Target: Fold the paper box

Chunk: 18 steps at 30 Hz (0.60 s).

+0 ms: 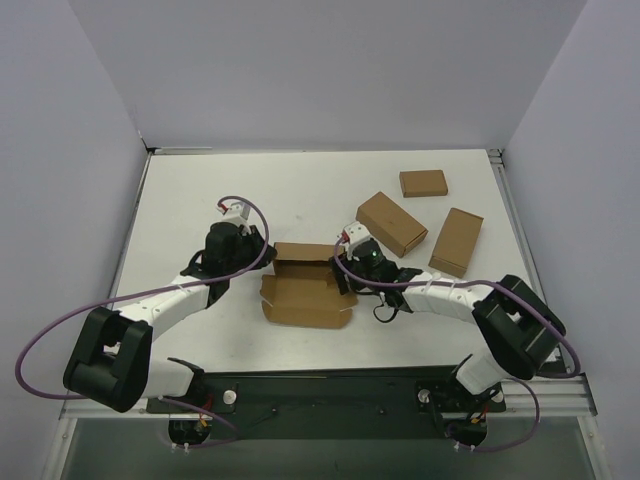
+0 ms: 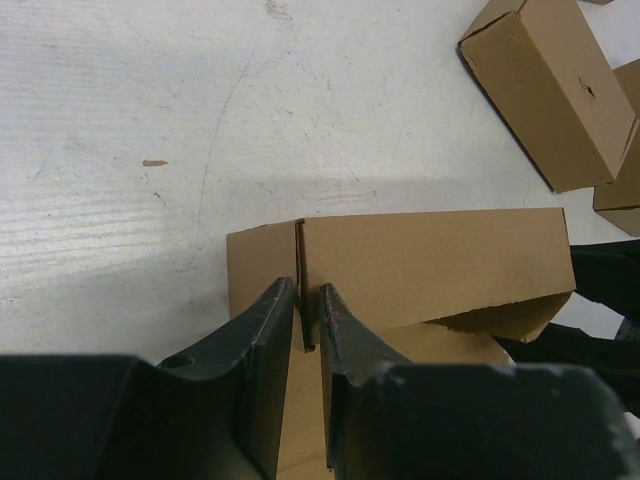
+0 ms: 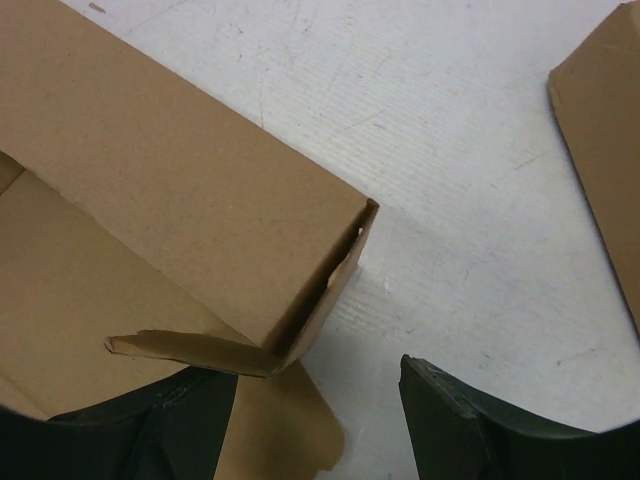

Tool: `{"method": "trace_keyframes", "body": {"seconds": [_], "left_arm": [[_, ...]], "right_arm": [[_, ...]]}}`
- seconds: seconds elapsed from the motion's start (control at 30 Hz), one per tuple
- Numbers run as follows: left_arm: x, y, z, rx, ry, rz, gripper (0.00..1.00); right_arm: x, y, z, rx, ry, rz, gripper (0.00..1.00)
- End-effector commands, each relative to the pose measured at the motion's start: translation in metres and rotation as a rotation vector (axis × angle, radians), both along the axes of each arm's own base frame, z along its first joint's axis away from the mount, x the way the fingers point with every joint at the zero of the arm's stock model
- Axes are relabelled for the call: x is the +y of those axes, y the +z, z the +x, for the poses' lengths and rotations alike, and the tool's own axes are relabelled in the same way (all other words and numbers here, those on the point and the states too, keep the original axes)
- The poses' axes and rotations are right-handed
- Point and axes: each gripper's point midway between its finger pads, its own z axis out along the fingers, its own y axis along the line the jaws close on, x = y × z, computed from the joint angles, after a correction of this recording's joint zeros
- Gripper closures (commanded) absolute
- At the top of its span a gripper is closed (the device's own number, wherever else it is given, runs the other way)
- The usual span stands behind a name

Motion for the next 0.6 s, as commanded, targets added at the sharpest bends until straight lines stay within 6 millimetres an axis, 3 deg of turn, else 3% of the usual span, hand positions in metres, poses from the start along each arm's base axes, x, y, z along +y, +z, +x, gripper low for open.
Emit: {"method": "trace_keyframes", "body": {"seconds": [0.0, 0.4, 0.57], "left_arm": [[-0.004, 0.002, -0.001, 0.016, -0.038, 0.020, 0.73], [-0.003, 0.002, 0.002, 0.022, -0.051, 0.031, 0.73], [-0.005, 0.002, 0.002, 0.026, -0.059, 0.027, 0.74]], "right_arm": [[0.024, 0.015, 0.020, -0.121, 0.078, 0.034, 0.33], [0.044, 0.010, 0.046, -0.221, 0.142, 0.029, 0.36], [0.047, 0.016, 0.050, -0.254, 0.110, 0.085, 0.43]]}}
